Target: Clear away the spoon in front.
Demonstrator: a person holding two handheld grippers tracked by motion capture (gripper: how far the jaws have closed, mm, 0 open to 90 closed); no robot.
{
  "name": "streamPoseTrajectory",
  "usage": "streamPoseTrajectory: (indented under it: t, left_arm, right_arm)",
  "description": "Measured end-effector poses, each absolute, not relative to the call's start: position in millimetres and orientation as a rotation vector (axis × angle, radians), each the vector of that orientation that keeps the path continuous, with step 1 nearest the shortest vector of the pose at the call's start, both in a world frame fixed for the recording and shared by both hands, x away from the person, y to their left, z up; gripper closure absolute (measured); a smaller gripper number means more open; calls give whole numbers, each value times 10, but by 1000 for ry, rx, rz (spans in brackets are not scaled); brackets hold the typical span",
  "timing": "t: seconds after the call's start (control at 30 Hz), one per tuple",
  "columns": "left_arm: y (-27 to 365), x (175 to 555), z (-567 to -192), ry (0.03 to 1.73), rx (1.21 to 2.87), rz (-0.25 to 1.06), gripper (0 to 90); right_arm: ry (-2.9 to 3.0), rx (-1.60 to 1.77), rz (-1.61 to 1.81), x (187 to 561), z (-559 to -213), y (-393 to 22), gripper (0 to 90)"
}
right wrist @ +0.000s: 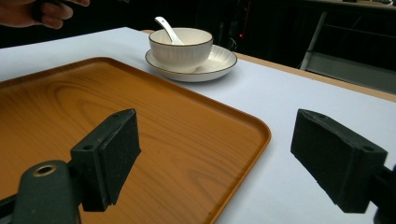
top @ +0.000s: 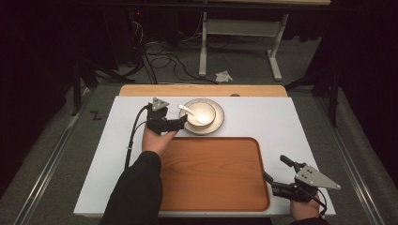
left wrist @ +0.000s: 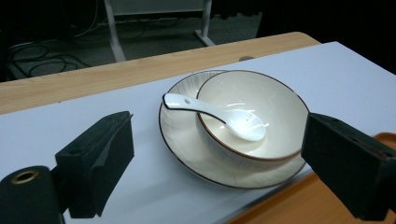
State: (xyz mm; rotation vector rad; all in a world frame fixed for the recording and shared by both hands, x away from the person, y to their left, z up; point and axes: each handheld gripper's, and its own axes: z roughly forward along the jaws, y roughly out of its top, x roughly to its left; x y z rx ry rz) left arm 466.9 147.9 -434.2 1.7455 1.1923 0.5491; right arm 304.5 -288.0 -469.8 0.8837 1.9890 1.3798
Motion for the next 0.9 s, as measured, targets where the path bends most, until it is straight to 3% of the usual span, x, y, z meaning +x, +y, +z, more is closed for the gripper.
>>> streamPoseTrajectory:
  t: [0.33, 0.6, 0.73, 0.9]
  left_arm:
    - [1366, 5031, -4283, 1232, 1767, 561, 121]
    - [1332, 5247, -4287, 1274, 1740, 537, 249]
    - [1267, 5277, -4329, 1287, 1752, 557, 504]
    - [1190, 5299, -4370, 1301, 1754, 585, 900]
  right_arm:
    - [1988, 891, 1398, 3060, -4748, -2873, 163]
    - [1994, 892, 1411, 3068, -4769, -2864, 163]
    - [2004, 895, 1412, 3096, -4780, -2861, 163]
    - [2016, 897, 1410, 3097, -4784, -2859, 163]
